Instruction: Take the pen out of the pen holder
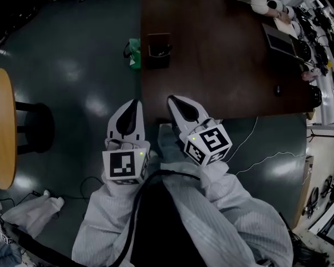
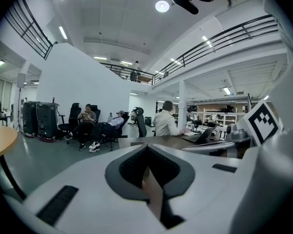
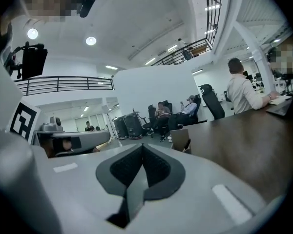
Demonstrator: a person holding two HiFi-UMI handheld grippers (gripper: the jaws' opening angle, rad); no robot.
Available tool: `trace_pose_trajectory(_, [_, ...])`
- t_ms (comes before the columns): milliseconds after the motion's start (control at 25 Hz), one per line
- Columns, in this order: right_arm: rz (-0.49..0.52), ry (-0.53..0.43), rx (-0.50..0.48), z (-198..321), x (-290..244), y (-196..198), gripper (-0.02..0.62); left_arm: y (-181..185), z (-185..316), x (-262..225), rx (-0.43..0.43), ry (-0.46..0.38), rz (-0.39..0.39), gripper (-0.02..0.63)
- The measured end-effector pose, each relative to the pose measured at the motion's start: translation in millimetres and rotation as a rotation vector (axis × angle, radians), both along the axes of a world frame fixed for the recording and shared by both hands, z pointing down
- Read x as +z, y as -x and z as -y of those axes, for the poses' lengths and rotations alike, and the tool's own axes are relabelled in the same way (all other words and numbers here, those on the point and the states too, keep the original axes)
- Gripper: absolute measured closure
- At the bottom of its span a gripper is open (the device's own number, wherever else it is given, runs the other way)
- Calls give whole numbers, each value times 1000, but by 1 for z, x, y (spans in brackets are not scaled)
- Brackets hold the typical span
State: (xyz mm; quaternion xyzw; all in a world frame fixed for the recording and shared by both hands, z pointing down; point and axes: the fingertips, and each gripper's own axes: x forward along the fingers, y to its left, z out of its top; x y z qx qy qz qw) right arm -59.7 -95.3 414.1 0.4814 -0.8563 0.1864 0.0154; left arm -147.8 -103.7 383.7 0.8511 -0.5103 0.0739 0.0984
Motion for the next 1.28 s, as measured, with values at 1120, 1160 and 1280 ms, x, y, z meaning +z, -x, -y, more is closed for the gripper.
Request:
trace_pose_trajectory(1120, [-59,200,76,223,68,-77,558,-76,217,15,108,51,-6,601])
trace_pose_trajectory(1160, [-61,208,81,226,74,-77,556,-75,217,18,110,54,-3,601])
trace_pose_trajectory(1280, [-69,236,85,234,91,-75,514,-69,217,25,109,77,9,601])
